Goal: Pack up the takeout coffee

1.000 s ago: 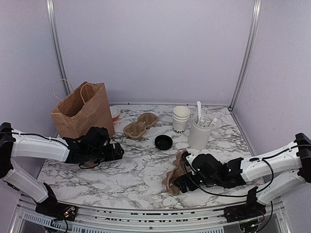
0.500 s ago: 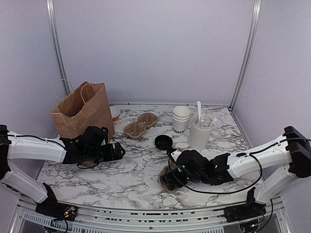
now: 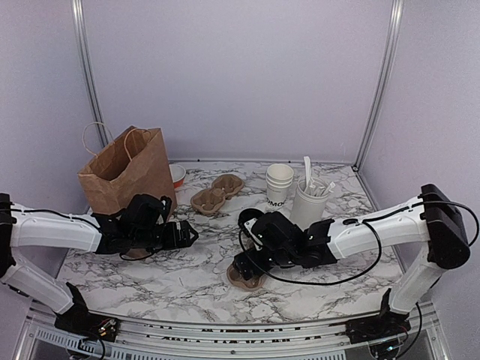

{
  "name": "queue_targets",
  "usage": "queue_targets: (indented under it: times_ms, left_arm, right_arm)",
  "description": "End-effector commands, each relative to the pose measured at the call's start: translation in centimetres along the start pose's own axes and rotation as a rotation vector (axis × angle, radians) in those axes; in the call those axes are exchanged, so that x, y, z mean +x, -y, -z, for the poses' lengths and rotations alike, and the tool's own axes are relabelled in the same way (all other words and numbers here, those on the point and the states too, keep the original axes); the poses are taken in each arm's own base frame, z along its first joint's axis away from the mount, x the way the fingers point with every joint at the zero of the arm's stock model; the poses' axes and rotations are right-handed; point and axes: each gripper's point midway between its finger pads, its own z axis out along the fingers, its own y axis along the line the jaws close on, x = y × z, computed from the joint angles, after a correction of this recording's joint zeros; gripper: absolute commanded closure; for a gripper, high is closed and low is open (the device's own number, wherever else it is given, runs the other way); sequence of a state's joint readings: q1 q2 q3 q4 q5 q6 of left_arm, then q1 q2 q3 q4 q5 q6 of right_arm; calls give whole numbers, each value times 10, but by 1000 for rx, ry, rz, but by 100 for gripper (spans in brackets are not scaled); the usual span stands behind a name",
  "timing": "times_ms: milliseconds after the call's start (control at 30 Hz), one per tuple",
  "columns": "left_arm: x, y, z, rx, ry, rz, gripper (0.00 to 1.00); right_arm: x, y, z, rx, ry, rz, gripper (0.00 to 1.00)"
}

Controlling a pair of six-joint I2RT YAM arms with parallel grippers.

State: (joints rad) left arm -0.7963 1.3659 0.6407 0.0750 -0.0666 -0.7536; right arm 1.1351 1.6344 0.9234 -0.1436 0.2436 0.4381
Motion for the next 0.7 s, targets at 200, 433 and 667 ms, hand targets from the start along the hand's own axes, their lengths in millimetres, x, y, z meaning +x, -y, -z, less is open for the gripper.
queue_targets:
  times_ms: [200,433,667]
  left_arm:
    - [-2,34,8,100,2,-23,1]
    - [-7,44,15,125,7,-12,1]
    - [-18,49,29,133,39,-11,1]
  right_arm:
    - [20,-3,1,-125,-229,193,2]
    - [27,8,-10,-63,-293,194,9]
    - [25,23,-19,29,-307,109,23]
